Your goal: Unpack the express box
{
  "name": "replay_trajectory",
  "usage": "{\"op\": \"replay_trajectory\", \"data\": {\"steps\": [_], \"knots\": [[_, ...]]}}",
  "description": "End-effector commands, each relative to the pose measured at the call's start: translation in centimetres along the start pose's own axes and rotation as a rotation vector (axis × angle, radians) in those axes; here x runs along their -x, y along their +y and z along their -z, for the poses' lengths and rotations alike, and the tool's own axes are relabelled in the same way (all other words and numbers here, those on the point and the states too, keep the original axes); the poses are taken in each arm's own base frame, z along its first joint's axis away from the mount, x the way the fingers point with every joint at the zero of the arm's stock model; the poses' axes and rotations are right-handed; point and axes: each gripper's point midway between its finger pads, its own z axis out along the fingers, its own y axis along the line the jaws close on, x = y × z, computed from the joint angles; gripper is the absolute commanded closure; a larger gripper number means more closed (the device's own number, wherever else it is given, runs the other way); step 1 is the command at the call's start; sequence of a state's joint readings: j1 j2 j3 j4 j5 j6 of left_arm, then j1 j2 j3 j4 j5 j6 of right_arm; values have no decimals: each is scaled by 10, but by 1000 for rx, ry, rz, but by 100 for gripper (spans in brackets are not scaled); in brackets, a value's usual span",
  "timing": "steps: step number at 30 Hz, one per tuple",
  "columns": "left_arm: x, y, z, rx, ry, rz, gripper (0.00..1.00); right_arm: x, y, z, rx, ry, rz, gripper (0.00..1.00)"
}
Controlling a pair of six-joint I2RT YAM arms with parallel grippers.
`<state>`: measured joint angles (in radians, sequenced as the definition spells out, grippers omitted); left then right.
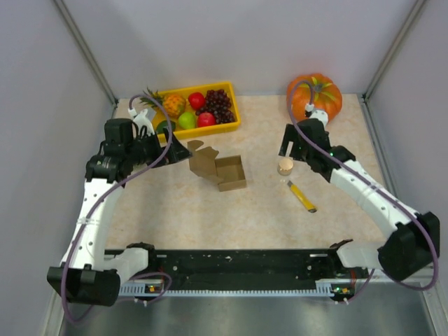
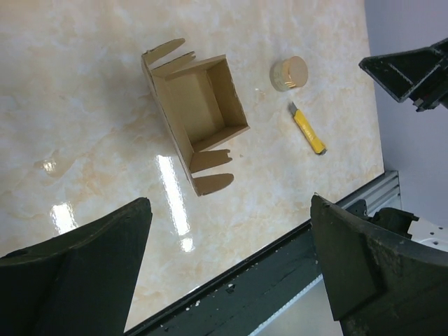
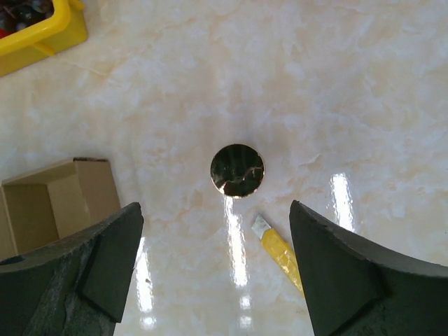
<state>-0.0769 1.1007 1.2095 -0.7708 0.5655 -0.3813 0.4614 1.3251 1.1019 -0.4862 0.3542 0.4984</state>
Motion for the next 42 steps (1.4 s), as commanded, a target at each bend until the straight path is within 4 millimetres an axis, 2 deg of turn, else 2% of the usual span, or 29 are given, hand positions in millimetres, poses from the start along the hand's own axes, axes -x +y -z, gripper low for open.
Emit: {"op": "replay_trajectory", "data": {"steps": [1, 2, 3, 4, 6, 10, 14, 20, 23, 29, 30, 31, 33, 34, 36, 37, 41, 42], "knots": [[0, -13, 12, -50, -78, -9, 1, -27, -13, 29, 55, 56, 20, 18], [-1, -18, 15, -74, -95, -6, 2, -43, -21, 32, 45, 100, 35, 18], [-2, -20, 15, -90, -96, -3, 2, -47, -22, 40, 62, 105, 29, 19], [-3, -22, 13, -114, -99, -5, 2, -60, -28, 42, 50, 137, 33, 19], [-4, -27, 14, -140, -101, 1, 2, -73, -33, 49, 54, 174, 19, 20], [-5, -27, 10, -158, -91, -6, 2, -104, -43, 47, 30, 256, 11, 20], [-4, -25, 6, -151, -88, -23, 3, -121, -46, 40, 11, 315, 26, 22], [0, -19, 8, -101, -118, -16, 4, -121, -40, 44, 28, 351, 21, 25], [10, -7, 13, 7, -150, 27, 3, -110, -39, 56, 33, 332, -12, 27], [25, 5, 42, 172, -247, 50, 1, -43, -41, 96, 60, 79, -80, 27], [22, 6, 46, 191, -248, 65, 1, -39, -46, 105, 46, 74, -77, 27], [23, 8, 54, 218, -268, 75, 1, -19, -45, 117, 50, 27, -91, 26], [14, 8, 62, 246, -258, 132, 1, -6, -57, 134, 5, -8, -83, 26], [12, 5, 68, 241, -271, 151, 1, 13, -58, 152, 22, -69, -95, 26], [4, 3, 73, 240, -260, 169, 1, 32, -69, 171, 4, -150, -86, 25], [1, -1, 79, 230, -267, 170, 1, 47, -74, 193, 23, -230, -109, 24], [-10, -10, 97, 213, -285, 133, 1, 70, -105, 238, -19, -407, -156, 19], [-11, -15, 105, 208, -289, 129, 1, 75, -107, 247, -4, -433, -167, 19]]}}
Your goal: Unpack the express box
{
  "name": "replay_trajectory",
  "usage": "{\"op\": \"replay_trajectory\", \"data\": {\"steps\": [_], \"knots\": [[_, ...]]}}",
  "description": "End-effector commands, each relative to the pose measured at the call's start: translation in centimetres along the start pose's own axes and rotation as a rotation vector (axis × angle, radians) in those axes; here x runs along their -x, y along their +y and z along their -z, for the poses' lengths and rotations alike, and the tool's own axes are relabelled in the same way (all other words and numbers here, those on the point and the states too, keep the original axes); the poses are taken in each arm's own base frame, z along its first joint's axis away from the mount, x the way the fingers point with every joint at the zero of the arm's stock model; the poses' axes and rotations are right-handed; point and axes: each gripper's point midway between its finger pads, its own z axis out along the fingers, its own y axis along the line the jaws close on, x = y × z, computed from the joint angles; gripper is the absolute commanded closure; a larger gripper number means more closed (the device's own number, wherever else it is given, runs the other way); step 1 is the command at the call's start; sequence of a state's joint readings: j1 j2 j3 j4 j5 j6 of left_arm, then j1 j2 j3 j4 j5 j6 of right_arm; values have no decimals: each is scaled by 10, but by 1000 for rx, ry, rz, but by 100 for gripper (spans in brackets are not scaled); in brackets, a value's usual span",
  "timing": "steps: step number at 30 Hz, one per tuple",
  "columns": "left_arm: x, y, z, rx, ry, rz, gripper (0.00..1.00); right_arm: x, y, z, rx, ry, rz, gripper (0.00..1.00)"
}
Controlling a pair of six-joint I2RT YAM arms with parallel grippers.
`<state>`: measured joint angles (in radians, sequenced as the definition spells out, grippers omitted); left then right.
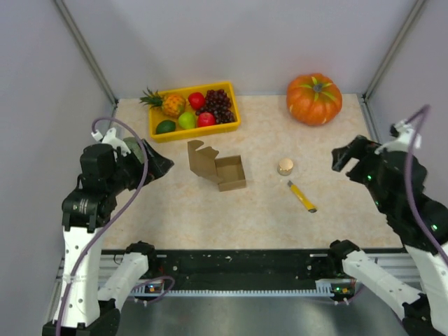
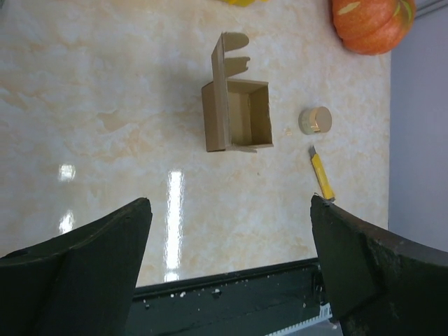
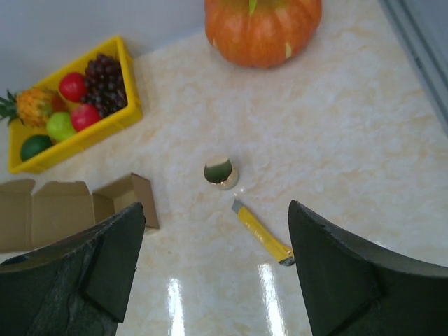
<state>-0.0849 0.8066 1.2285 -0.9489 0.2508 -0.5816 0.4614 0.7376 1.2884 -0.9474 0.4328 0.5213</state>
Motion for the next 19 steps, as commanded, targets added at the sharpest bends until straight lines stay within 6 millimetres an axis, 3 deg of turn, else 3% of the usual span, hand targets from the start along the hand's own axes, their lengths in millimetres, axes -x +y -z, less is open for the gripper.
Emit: {"op": "replay_trajectory", "data": {"steps": [1, 3, 5, 9, 19], "knots": [[3, -12, 36, -26, -46, -25, 1, 38, -28, 43, -46, -161, -14, 18], [3, -23, 49, -73, -47, -60, 1, 42, -23, 57, 23, -180, -13, 18], [2, -24, 56, -80, -54, -93, 1, 48, -31, 75, 40, -239, -54, 18], [6, -27, 63, -91, -84, -92, 1, 50, -29, 91, 133, -315, -44, 16], [5, -24, 66, -72, -87, -89, 1, 44, -21, 96, 198, -297, -4, 16]]}}
